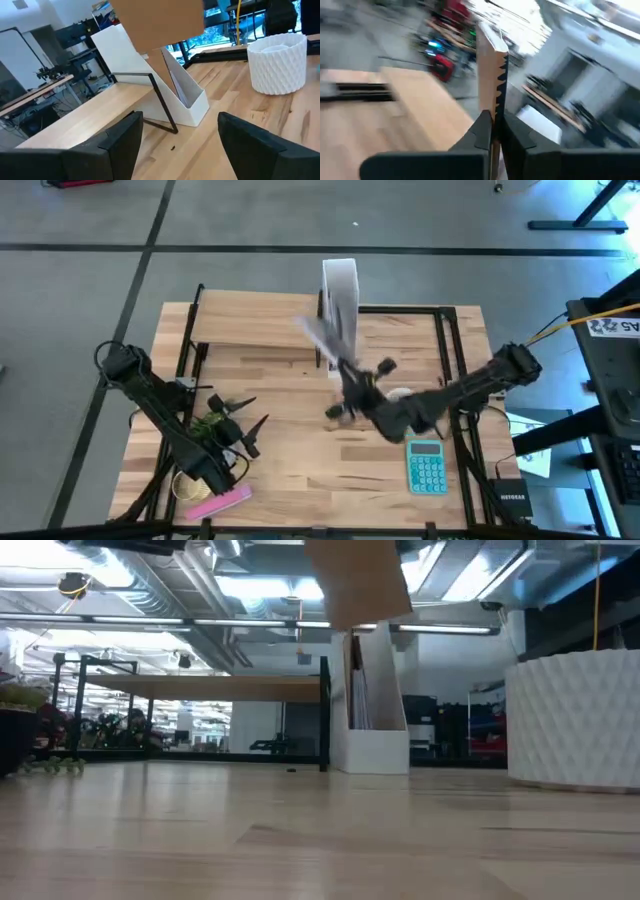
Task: Stock shelves
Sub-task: Remove the brown book from the white bookshelf
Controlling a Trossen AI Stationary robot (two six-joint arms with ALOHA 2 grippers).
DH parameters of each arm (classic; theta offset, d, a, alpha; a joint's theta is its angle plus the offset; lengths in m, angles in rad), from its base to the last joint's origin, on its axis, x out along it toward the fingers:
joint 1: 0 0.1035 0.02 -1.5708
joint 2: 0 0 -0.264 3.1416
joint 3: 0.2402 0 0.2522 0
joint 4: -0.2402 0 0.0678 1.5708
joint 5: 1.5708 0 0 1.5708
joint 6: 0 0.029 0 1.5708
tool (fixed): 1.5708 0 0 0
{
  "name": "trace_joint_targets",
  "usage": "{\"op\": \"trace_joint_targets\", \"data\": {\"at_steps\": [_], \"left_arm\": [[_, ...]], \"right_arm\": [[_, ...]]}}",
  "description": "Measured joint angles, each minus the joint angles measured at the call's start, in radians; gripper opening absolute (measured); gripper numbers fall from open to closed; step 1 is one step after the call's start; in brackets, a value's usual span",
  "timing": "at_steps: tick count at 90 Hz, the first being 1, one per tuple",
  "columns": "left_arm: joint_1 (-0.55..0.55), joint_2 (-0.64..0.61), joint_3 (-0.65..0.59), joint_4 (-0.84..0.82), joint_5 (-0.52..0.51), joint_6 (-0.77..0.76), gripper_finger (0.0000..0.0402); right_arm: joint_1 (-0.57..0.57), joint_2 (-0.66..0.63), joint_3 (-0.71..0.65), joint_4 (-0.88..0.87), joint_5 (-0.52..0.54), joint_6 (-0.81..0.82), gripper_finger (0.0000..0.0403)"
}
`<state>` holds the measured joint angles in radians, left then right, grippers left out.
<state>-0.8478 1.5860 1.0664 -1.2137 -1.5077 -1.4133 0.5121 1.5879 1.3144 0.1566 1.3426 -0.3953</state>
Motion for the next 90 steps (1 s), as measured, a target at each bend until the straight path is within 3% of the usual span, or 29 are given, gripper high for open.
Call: {"op": "trace_joint_targets", "data": {"at_steps": [10,22,33,45,69,81,90], "left_arm": [[-0.021,0.000,0.000,0.000,-0.031,-0.027,0.0239],[-0.044,0.000,0.000,0.000,-0.060,-0.054,0.0239],[-0.049,0.000,0.001,0.000,-0.063,-0.063,0.0239],[-0.049,0.000,0.001,0.000,-0.063,-0.073,0.0239],[-0.046,0.000,0.001,-0.001,-0.063,-0.071,0.0239],[-0.046,0.000,0.001,-0.001,-0.057,-0.068,0.0239],[-0.046,0.000,0.001,0.000,-0.044,-0.058,0.0239]], "right_arm": [[0.101,0.000,0.003,-0.135,-0.074,0.185,0.0000],[0.174,0.000,0.001,-0.362,-0.219,0.565,0.0000],[0.173,0.013,0.005,-0.579,-0.405,0.882,0.0000],[0.127,0.101,0.090,-0.861,-0.578,1.092,0.0000],[0.068,0.432,0.568,-1.441,-0.620,1.132,0.0000],[0.070,0.617,0.844,-1.718,-0.557,1.089,0.0000],[0.081,0.689,0.944,-1.698,-0.511,0.948,0.0000]]}}
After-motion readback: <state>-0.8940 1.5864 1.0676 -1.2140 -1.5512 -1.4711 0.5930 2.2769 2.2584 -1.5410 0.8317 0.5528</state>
